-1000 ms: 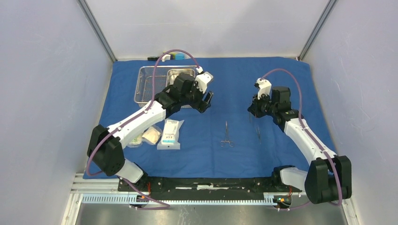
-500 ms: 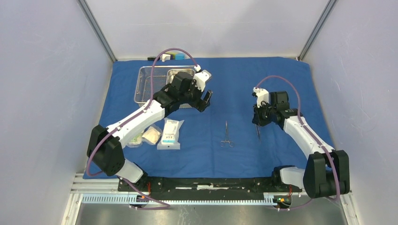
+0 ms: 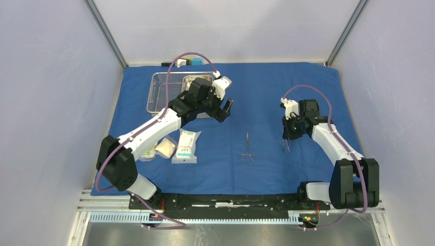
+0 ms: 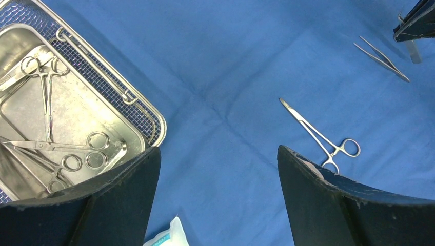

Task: Open and lay out the surgical kit
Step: Place the medical item in the surgical kit.

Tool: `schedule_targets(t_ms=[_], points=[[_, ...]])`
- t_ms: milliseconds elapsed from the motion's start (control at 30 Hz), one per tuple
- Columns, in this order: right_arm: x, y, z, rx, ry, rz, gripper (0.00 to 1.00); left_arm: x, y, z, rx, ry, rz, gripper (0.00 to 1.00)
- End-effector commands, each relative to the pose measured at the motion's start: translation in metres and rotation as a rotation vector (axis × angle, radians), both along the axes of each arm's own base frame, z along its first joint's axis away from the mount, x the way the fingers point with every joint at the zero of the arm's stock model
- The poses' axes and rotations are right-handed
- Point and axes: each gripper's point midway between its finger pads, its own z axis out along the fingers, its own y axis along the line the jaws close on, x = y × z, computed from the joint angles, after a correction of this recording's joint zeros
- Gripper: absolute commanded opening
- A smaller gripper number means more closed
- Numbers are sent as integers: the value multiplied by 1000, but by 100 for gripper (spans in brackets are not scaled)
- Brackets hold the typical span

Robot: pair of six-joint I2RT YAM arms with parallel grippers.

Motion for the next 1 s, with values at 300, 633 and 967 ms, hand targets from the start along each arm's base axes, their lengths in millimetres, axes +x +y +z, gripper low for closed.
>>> schedule_targets(t_ms=[300,633,967], points=[[9,-16,-4,-18,54,-81,14,6,-3,21,-30,-50,2,94],[11,-25,-11,3,113,-146,16,6,-5,17,-31,-30,-1,95],[10,-26,-15,-4,145,-167,18,7,-7,10,-27,-11,-3,96]])
